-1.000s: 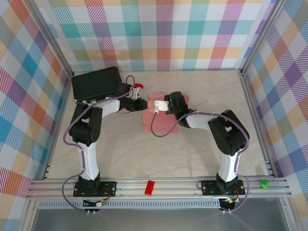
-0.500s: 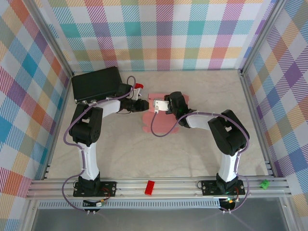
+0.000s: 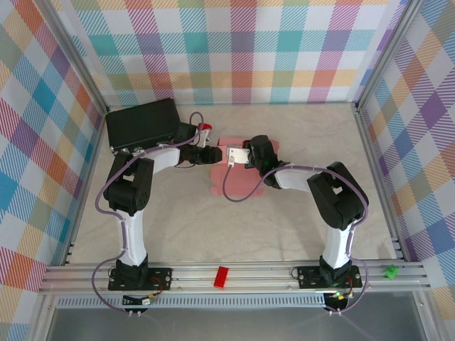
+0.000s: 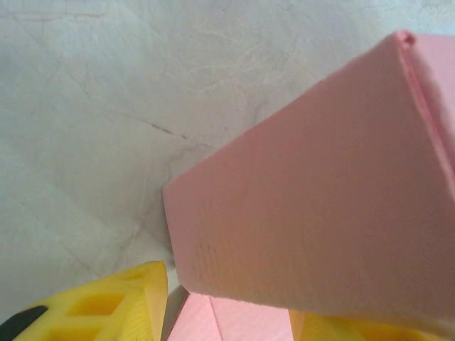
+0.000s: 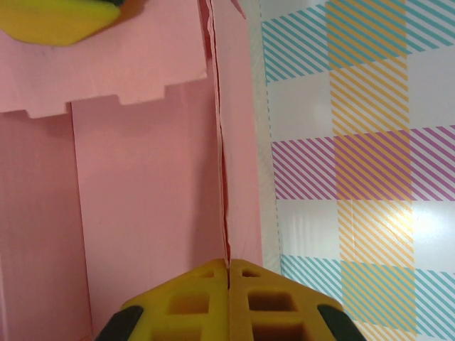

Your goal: Fold the paper box

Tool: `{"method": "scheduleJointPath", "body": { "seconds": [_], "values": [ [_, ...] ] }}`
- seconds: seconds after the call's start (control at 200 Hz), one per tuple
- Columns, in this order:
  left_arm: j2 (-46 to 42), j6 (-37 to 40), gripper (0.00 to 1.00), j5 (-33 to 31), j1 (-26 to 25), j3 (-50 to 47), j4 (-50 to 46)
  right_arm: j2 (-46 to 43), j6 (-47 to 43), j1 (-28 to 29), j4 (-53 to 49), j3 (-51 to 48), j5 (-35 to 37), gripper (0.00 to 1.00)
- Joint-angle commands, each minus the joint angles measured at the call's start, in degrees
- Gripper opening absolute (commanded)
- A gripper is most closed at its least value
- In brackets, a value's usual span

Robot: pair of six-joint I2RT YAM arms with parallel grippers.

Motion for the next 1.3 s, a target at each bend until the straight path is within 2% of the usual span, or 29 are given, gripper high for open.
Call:
{"method": "scheduleJointPath", "body": {
  "seconds": [0.0,0.075,0.49,0.81,1.295],
  "values": [
    [1.3,0.4,0.46,-1.0,-0.9,1.6,2.1,-0.2,1.7,0.1,-4.8,0.5,-1.4,0.0],
    [1.1,0.1,0.46,-1.0,-1.3,1.2,3.5,-0.4,2.1,0.1,-5.1,0.5,-1.6,0.0],
    [-1.4,-4.0,0.34,-9.6,-3.3,-4.3,13.2,-1.1,2.9,0.7,-6.3,0.3,-2.0,0.0],
    [-2.4,-5.0,0.34,-13.7,-3.7,-6.6,17.7,-1.0,3.0,1.2,-6.6,0.5,-2.4,0.0],
    [-2.3,-3.3,0.37,-14.4,-4.6,-6.3,19.2,-1.0,3.6,1.6,-7.5,0.9,-2.5,0.0]
  ]
}}
